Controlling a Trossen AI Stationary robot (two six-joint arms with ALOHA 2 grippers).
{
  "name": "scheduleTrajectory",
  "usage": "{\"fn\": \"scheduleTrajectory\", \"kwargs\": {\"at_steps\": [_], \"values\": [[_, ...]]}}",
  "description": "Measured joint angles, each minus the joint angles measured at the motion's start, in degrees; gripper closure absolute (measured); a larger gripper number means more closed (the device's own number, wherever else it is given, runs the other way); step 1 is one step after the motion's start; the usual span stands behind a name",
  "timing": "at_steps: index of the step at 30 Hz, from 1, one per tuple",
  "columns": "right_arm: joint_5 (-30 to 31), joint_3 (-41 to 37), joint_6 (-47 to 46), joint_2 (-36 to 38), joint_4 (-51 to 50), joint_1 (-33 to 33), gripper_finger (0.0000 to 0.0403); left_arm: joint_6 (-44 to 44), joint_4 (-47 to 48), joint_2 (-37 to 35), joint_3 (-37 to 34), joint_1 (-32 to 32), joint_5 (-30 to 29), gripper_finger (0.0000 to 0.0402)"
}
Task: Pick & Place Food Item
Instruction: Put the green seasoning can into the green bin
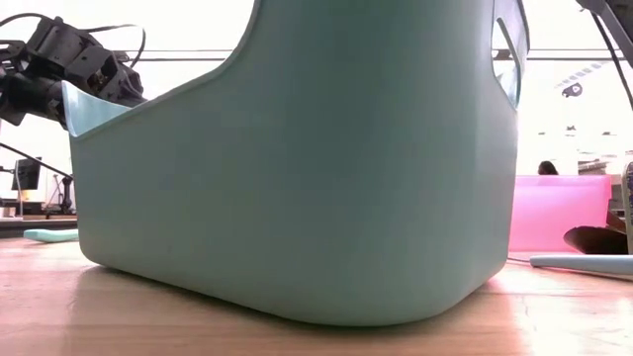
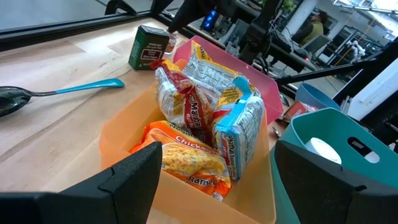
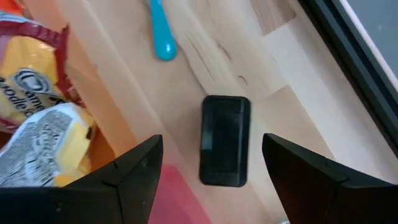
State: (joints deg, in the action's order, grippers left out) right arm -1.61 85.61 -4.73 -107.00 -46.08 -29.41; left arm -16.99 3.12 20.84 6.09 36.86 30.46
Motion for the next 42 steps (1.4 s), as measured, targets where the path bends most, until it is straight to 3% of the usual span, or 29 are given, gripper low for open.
{"fn": "scheduleTrajectory", "kwargs": {"at_steps": [22, 36, 42], "values": [[0.0, -10.2, -1.3, 0.0, 10.2, -0.4, 0.0136, 0.0, 0.2, 0.0, 0.0, 0.0, 0.0, 0.0087], [0.0, -11.3, -2.4, 0.0, 12.6, -0.4, 0.0273, 0.0, 0.1, 0.0, 0.0, 0.0, 0.0, 0.0087], [0.0, -11.1, -2.4, 0.0, 12.6, -0.4, 0.0280, 0.0, 0.1, 0.0, 0.0, 0.0, 0.0, 0.0087]]}}
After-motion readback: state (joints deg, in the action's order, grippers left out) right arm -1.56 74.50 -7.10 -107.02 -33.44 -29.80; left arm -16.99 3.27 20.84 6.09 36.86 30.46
